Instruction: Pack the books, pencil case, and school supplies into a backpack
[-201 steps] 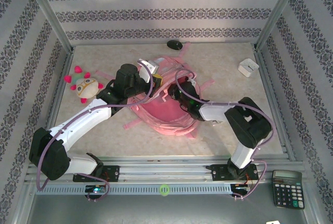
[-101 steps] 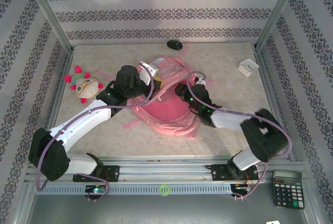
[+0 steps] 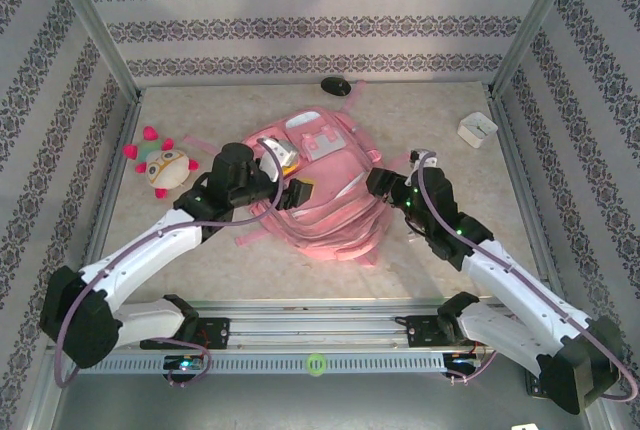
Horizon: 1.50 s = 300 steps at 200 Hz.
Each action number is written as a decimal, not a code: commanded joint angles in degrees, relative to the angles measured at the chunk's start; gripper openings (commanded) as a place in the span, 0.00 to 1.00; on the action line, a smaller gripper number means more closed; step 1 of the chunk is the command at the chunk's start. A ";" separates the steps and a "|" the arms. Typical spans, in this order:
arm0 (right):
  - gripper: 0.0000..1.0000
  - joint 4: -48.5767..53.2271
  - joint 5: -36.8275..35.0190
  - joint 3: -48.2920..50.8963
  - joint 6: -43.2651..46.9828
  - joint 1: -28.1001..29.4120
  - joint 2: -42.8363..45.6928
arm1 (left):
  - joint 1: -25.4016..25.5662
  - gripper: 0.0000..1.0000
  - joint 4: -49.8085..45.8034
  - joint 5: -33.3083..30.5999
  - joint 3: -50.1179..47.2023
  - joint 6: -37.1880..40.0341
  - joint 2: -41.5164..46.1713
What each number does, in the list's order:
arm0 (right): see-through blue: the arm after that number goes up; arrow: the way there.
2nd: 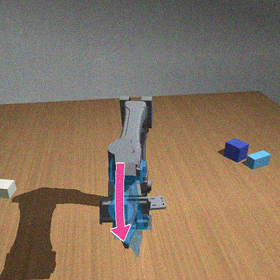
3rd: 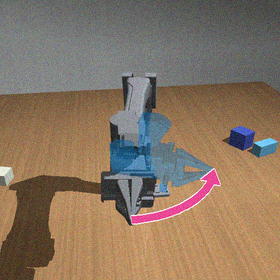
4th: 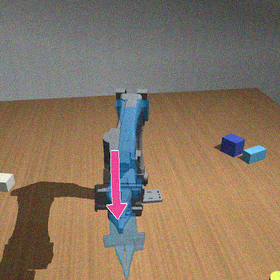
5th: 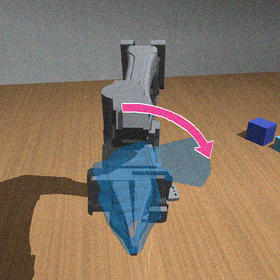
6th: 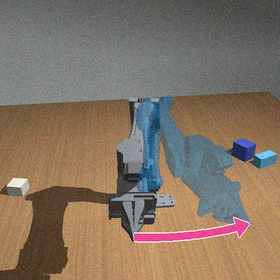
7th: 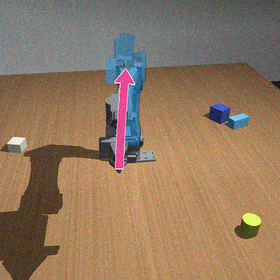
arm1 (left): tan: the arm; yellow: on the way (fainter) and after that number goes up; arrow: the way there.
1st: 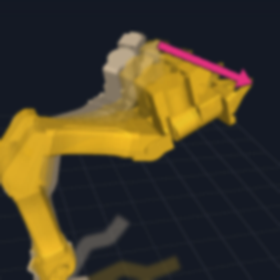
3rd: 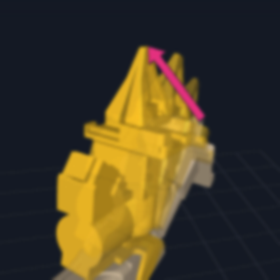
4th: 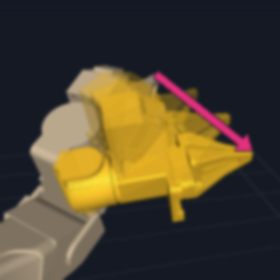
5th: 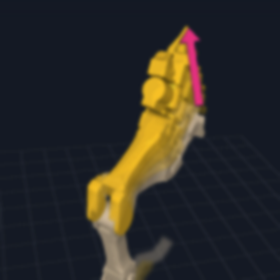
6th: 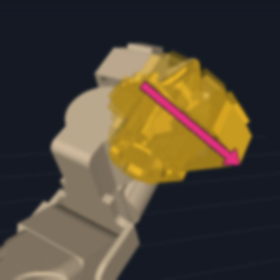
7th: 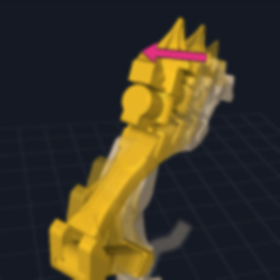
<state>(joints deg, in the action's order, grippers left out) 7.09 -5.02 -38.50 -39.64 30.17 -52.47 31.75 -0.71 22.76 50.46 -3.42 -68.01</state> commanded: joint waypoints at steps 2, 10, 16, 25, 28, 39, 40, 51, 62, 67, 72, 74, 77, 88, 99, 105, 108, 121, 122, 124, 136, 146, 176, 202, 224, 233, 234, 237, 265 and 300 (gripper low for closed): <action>0.72 6.18 5.66 -3.37 8.87 1.75 -1.92 | -0.93 0.70 -2.37 -5.14 -0.80 -5.91 2.39; 0.71 5.58 6.06 -3.66 10.98 3.53 -3.26 | -1.37 0.70 -4.12 -7.85 -0.97 -8.18 2.54; 0.71 5.40 6.15 -3.90 12.95 4.86 -4.44 | -1.95 0.70 -5.68 -9.59 -0.97 -9.75 2.56; 0.70 5.14 6.07 -4.33 15.68 6.88 -6.54 | -3.14 0.70 -8.16 -11.33 -0.93 -11.60 2.40; 0.70 5.20 6.07 -4.38 16.46 7.52 -7.42 | -3.57 0.70 -9.00 -11.66 -0.97 -12.06 2.27; 0.70 5.16 6.45 -4.48 16.96 8.57 -10.96 | -5.60 0.70 -11.46 -12.13 -1.02 -14.61 1.85; 0.70 5.14 6.57 -4.43 16.78 8.62 -11.28 | -5.84 0.70 -11.61 -12.08 -1.04 -14.87 1.79; 0.67 4.91 7.83 -3.85 12.86 7.68 -15.08 | -8.05 0.70 -13.12 -11.85 -1.45 -17.30 1.03; 0.64 3.68 9.88 -2.45 8.27 6.26 -18.56 | -10.19 0.70 -14.25 -11.23 -1.94 -19.25 -0.06; 0.63 3.06 9.94 -1.66 6.06 5.69 -20.02 | -11.13 0.70 -14.75 -10.87 -2.22 -20.04 -0.62; 0.60 2.17 9.89 -0.71 4.25 5.16 -21.30 | -11.89 0.70 -14.92 -10.58 -2.46 -20.49 -1.14; 0.59 1.64 9.93 -0.28 3.83 5.03 -21.74 | -12.24 0.70 -14.93 -10.38 -2.64 -20.64 -1.33; 0.58 0.82 9.88 0.34 2.84 4.70 -22.32 | -12.64 0.70 -14.77 -10.02 -2.87 -20.80 -1.68; 0.56 -1.82 9.98 2.38 0.72 4.10 -24.42 | -14.01 0.70 -13.18 -8.80 -4.03 -21.64 -2.64; 0.56 -3.72 10.47 3.29 0.31 3.85 -25.75 | -15.26 0.70 -10.82 -7.23 -5.25 -22.62 -3.74; 0.56 -3.84 10.85 3.34 0.33 3.70 -26.01 | -15.91 0.69 -9.34 -6.04 -5.89 -23.14 -4.29; 0.56 -3.94 11.15 3.27 0.41 3.72 -26.02 | -16.05 0.69 -8.60 -5.39 -6.30 -23.40 -4.74; 0.56 -3.78 11.93 2.87 1.10 3.70 -25.06 | -17.58 0.68 -5.98 -2.38 -7.37 -25.20 -6.55; 0.56 -3.76 11.95 2.84 1.16 3.68 -24.88 | -17.72 0.67 -5.80 -2.16 -7.47 -25.39 -6.71; 0.56 -3.71 11.96 2.82 1.19 3.67 -24.64 | -17.98 0.67 -5.42 -1.68 -7.52 -25.71 -7.03; 0.59 -3.00 12.01 2.43 1.49 3.41 -22.51 | -19.14 0.66 -3.71 0.69 -8.19 -27.03 -8.98; 0.65 -2.01 12.47 2.01 1.50 2.94 -20.32 | -19.52 0.65 -2.19 2.16 -8.79 -27.57 -10.55; 0.72 2.74 14.05 1.41 0.53 0.73 -13.18 | -20.02 0.64 4.61 5.83 -11.15 -29.75 -14.23; 0.73 5.76 14.59 3.70 0.88 -0.98 -8.89 | -20.03 0.60 7.39 7.86 -11.91 -29.77 -16.49; 0.72 4.10 17.56 7.08 -0.32 -2.22 -8.38 | -20.11 0.52 9.34 9.77 -13.03 -30.28 -16.80; 0.71 3.26 18.10 7.93 -0.93 -2.31 -8.58 | -20.06 0.50 9.67 10.15 -13.51 -30.62 -16.42; 0.71 3.14 18.15 8.01 -0.99 -2.31 -8.64 | -20.10 0.50 9.67 10.17 -13.61 -30.65 -16.31; 0.71 2.99 18.24 8.12 -1.14 -2.38 -8.76 | -20.09 0.49 9.77 10.33 -13.84 -30.80 -16.07; 0.69 2.94 17.72 8.09 -1.67 -2.55 -10.17 | -20.07 0.44 11.13 10.71 -16.09 -31.53 -13.19; 0.67 2.08 19.25 7.48 -1.69 -2.49 -11.60 | -20.06 0.32 11.85 10.86 -17.13 -31.67 -10.90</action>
<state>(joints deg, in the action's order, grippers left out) 10.24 12.36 -30.57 -40.64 28.21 -63.24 12.08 8.75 30.06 34.04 -34.61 -80.97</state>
